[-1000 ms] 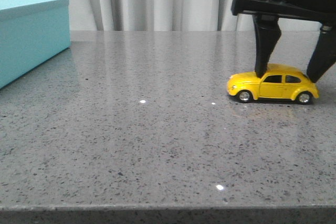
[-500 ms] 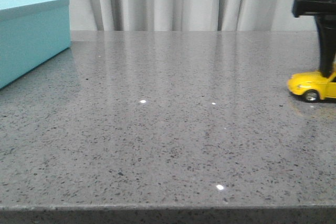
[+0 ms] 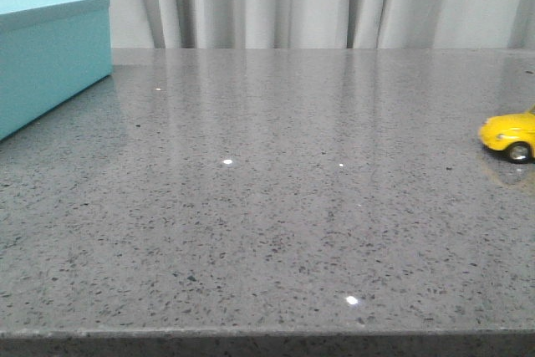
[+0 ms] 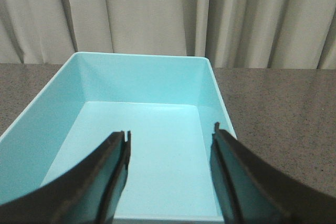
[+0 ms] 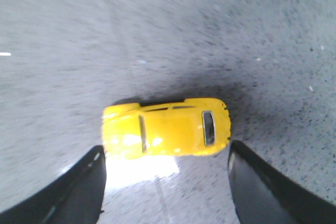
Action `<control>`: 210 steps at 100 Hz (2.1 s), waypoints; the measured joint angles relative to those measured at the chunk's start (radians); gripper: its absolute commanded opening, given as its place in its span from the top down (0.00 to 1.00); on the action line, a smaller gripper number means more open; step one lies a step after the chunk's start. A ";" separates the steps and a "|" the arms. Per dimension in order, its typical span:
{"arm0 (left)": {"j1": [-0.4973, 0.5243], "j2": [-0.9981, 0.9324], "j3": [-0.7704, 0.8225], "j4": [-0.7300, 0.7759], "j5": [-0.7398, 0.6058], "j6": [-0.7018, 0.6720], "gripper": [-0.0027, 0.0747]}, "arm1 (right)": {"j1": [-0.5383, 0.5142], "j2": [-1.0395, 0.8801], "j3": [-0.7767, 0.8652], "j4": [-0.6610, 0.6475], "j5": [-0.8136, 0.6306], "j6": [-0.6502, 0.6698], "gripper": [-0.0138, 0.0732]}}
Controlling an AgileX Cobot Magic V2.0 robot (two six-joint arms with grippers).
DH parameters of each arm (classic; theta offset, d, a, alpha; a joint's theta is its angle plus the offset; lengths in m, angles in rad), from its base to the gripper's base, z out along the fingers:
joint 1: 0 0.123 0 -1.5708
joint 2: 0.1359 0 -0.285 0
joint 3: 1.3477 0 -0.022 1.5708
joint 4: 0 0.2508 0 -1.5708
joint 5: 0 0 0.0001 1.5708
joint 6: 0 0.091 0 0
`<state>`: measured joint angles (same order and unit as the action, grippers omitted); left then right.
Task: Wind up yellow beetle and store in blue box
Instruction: 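Release the car and withdraw the right gripper upward, then lower the left gripper onto the yellow car and grasp it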
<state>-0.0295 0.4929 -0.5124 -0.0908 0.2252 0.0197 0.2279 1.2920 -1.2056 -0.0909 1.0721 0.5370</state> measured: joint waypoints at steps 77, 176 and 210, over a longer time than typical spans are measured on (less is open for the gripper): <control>0.000 0.000 0.000 0.000 -0.001 0.000 0.52 | 0.022 -0.260 -0.002 0.014 0.034 -0.042 0.28; -0.336 0.451 -0.435 0.000 0.432 0.575 0.37 | 0.022 -0.478 0.104 0.060 -0.036 -0.049 0.28; -0.400 0.792 -0.722 0.002 0.668 0.835 0.37 | 0.022 -0.482 0.105 0.064 -0.036 -0.049 0.28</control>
<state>-0.4297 1.2846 -1.2348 -0.0887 0.8929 0.8548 0.2503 0.8095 -1.1006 -0.0269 1.0361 0.4879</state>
